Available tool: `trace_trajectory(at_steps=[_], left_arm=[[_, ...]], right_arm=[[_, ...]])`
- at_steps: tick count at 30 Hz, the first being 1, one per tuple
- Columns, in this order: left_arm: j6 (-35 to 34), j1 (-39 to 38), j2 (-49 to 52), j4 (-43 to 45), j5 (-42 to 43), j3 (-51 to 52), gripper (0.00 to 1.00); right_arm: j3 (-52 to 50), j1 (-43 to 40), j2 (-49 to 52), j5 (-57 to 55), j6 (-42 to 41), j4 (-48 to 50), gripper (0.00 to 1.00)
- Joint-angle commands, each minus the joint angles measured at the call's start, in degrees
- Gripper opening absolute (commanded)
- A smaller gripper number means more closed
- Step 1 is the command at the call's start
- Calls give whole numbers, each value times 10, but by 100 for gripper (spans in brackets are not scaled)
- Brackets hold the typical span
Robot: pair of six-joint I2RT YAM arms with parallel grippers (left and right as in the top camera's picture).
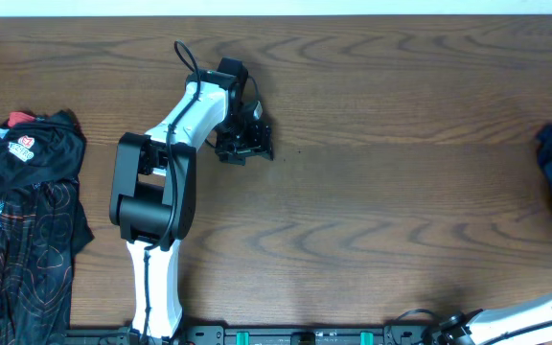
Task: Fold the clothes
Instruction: 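Lay the shorts on the pile at the right table edge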
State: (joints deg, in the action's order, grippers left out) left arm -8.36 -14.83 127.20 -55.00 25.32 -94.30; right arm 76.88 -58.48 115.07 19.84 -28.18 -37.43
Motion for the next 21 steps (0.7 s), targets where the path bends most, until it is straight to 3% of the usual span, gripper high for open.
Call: trace_trajectory(at_steps=[1, 7, 15, 21], left_arm=[[2, 0, 28, -1, -13, 16, 70], [2, 0, 27, -2, -14, 16, 69], [2, 0, -22, -2, -65, 16, 64], [2, 2, -99, -10, -96, 16, 72]], right_arm=[[-48, -4, 49, 7, 9, 21, 1], [-54, 5, 102, 136, 64, 42, 2], [-22, 84, -11, 55, 74, -16, 1], [-7, 108, -103, 39, 65, -37, 1]])
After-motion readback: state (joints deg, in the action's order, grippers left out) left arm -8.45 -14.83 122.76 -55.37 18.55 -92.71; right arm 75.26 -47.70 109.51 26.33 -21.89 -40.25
